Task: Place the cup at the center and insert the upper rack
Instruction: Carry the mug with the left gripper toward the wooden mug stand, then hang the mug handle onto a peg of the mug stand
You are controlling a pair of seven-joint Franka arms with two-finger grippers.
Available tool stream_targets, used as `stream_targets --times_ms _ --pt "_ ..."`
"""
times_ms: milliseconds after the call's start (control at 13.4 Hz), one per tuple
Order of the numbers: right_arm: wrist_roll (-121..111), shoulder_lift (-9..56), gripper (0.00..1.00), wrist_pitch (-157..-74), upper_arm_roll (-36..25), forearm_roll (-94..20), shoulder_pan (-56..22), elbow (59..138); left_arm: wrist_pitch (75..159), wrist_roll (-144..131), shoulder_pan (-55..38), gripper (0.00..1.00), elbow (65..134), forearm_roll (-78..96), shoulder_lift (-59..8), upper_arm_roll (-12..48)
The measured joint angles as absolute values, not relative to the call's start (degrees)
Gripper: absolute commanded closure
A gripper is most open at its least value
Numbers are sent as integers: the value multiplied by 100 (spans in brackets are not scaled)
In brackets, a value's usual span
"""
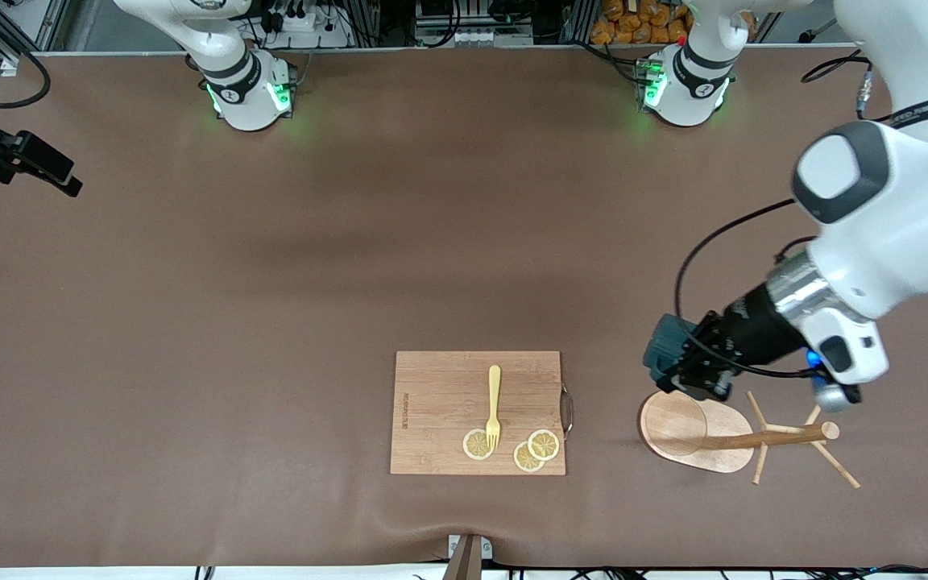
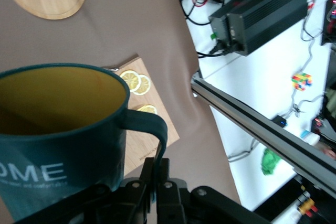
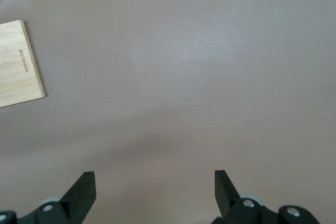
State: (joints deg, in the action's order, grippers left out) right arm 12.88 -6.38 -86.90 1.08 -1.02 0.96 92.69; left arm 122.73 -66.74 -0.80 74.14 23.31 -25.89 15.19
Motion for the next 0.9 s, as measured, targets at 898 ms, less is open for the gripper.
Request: stream_targets --times_ms 898 --pt "1302 -637 0 -8680 135 -88 96 9271 12280 -2458 1024 100 7866 6014 -2954 1485"
